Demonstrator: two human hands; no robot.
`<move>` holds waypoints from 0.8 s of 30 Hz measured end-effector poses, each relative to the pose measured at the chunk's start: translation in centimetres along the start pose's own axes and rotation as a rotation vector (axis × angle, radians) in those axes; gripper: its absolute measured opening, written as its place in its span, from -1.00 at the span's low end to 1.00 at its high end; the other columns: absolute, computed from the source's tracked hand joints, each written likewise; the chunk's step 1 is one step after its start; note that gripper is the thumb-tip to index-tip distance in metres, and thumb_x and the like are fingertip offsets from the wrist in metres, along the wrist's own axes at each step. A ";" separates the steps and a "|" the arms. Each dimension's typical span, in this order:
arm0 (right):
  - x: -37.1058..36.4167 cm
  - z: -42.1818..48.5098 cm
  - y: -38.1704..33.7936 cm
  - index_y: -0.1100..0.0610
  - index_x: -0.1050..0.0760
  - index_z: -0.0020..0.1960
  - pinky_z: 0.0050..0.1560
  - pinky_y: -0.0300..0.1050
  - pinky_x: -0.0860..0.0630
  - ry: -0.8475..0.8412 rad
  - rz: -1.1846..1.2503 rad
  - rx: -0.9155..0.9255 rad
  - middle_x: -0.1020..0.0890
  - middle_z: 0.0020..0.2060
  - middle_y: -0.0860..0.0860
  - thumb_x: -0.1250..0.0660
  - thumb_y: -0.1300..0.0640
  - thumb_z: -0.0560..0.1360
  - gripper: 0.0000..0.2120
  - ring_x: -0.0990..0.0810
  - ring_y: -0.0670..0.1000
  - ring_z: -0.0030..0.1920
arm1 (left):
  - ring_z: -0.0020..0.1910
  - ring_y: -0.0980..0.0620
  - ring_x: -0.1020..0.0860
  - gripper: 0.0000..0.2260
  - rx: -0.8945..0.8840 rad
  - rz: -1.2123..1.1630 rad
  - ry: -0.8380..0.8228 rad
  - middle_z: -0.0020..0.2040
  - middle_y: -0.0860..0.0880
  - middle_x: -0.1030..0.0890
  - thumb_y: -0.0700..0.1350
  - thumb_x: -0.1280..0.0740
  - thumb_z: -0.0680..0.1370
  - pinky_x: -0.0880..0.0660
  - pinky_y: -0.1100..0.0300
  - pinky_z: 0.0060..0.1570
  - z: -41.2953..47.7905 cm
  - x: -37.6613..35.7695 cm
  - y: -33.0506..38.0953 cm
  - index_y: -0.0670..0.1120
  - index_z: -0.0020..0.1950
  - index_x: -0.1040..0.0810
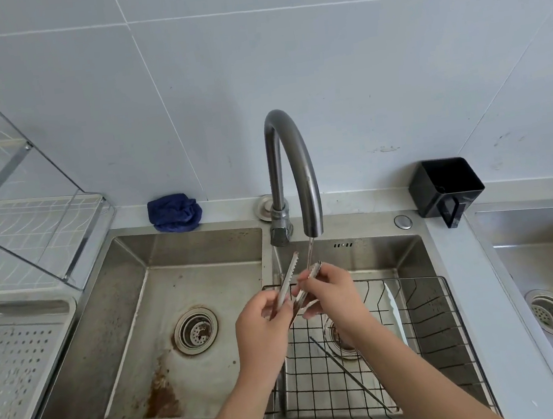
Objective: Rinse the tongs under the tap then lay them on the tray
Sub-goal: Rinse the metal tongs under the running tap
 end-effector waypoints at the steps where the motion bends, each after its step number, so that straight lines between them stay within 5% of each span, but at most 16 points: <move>1: 0.1 0.0 0.1 0.21 -0.57 -0.05 -0.40 -0.08 -0.59 -0.004 -0.011 -0.004 -0.73 -0.23 0.16 -0.34 0.29 0.53 -0.95 -0.66 0.06 -0.34 | -0.21 0.22 -0.63 -0.79 0.002 -0.003 0.000 -0.21 0.18 -0.71 -0.25 -0.47 0.51 -0.48 0.44 -0.19 -0.1 0.1 -0.2 0.08 -0.17 -0.67; 7: 0.0 0.5 -1.3 0.19 -0.58 -0.04 -0.47 -0.13 -0.51 0.073 -0.041 0.023 -0.73 -0.30 0.13 -0.25 0.01 0.68 -0.72 -0.63 0.04 -0.41 | -0.22 0.19 -0.64 -0.80 0.013 -0.028 -0.004 -0.21 0.14 -0.71 -0.16 -0.46 0.54 -0.50 0.40 -0.19 -0.1 -0.2 -0.2 0.17 -0.13 -0.67; 11: -0.2 0.1 -2.4 0.18 -0.57 -0.15 -0.39 -0.15 -0.52 -0.015 0.039 0.071 -0.67 -0.32 0.07 -0.36 0.08 0.63 -0.77 -0.57 -0.01 -0.34 | -0.28 -0.10 -0.67 -0.82 0.189 -0.142 -0.045 -0.24 -0.06 -0.71 -0.09 -0.36 0.62 -0.61 0.07 -0.29 0.5 -0.6 -0.6 0.14 -0.10 -0.69; 15: -0.5 -1.1 -2.8 0.30 -0.57 -0.07 -0.32 -0.07 -0.59 -0.205 0.189 0.067 -0.60 -0.25 0.21 -0.43 0.03 0.58 -0.70 -0.59 0.08 -0.29 | -0.53 -0.08 -0.51 -0.71 0.429 -0.260 -0.196 -0.36 -0.20 -0.63 0.01 -0.30 0.66 -0.42 0.18 -0.55 0.6 -2.8 -1.1 -0.08 -0.16 -0.68; 18: 1.1 -1.1 -2.8 0.38 -0.56 0.04 -0.36 -0.08 -0.58 -0.087 0.237 0.064 -0.63 -0.17 0.24 -0.34 0.10 0.65 -0.70 -0.61 0.08 -0.29 | -0.57 0.00 -0.42 -0.70 0.482 -0.277 -0.289 -0.45 -0.13 -0.54 0.00 -0.28 0.67 -0.34 0.22 -0.59 0.8 -4.3 -1.1 -0.13 -0.14 -0.65; 21: 2.9 -0.5 -3.1 0.16 -0.60 0.17 -0.36 -0.14 -0.55 0.094 -0.006 0.110 -0.67 -0.10 0.21 -0.38 0.13 0.62 -0.84 -0.61 0.03 -0.28 | -0.57 0.01 -0.36 -0.73 0.541 -0.295 -0.367 -0.46 -0.10 -0.49 -0.13 -0.20 0.66 -0.26 0.25 -0.58 0.3 -5.2 -1.3 -0.16 -0.13 -0.63; 24: 2.1 0.1 -3.7 0.07 -0.63 0.19 -0.40 -0.13 -0.50 0.062 -0.098 0.156 -0.68 -0.13 0.24 -0.34 0.07 0.64 -0.82 -0.58 -0.01 -0.32 | -0.58 0.03 -0.34 -0.70 0.574 -0.328 -0.435 -0.43 -0.12 -0.48 -0.19 -0.14 0.65 -0.24 0.27 -0.58 -0.3 -5.7 -1.3 -0.14 -0.13 -0.63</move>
Point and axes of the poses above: each hand's wrist, its own z-axis towards the middle knuckle, its own x-axis out of the back of the hand, y = z × x, the point moved 7 cm from there along z, towards the middle knuckle
